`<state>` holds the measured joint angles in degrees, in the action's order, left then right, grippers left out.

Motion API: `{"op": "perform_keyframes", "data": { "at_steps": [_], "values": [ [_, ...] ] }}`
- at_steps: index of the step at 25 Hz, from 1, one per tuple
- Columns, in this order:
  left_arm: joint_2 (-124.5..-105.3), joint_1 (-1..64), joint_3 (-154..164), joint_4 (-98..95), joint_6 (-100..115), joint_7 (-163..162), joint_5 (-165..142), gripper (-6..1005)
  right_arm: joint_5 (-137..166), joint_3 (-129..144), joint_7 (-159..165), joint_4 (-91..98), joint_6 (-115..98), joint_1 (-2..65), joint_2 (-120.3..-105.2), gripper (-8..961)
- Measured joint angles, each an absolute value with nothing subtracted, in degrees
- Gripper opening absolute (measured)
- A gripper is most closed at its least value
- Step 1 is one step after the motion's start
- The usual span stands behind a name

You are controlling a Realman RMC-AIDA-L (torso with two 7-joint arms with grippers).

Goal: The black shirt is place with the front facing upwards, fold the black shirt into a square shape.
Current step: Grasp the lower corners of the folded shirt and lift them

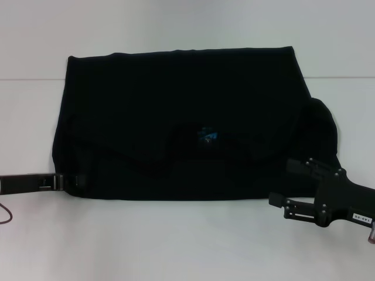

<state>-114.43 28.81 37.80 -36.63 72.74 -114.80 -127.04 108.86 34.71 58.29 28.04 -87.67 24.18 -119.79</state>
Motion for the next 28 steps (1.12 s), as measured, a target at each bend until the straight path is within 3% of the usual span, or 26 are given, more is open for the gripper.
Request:
{"op": "perform_keyframes", "data": {
  "at_steps": [1,7,17,22,23,28],
  "values": [
    [-114.43,28.75,37.78,-36.63,72.69,-114.74,-126.94,201,108.83,34.69,58.37,28.04,-87.67,24.21,-119.79,947],
    [-114.43,28.68,37.68,-36.72,72.92,-114.72,-126.93,8,108.64,33.76,59.07,28.04,-87.67,24.48,-119.79,947],
    [-113.86,27.99,31.67,-35.94,76.58,-111.53,-124.17,3,108.21,21.55,81.52,34.66,-85.00,24.79,-118.65,947],
    [-113.86,28.24,31.95,-35.57,77.26,-111.62,-124.22,3,112.04,23.50,104.02,41.86,-82.71,25.30,-115.43,946],
    [-113.83,28.31,32.01,-35.54,77.34,-111.61,-124.22,3,114.30,24.73,111.31,43.88,-83.10,25.98,-113.91,946],
    [-113.80,28.34,32.15,-35.48,77.39,-111.35,-124.14,3,115.47,25.38,113.57,44.78,-84.82,27.20,-113.07,946]
  ]
}}
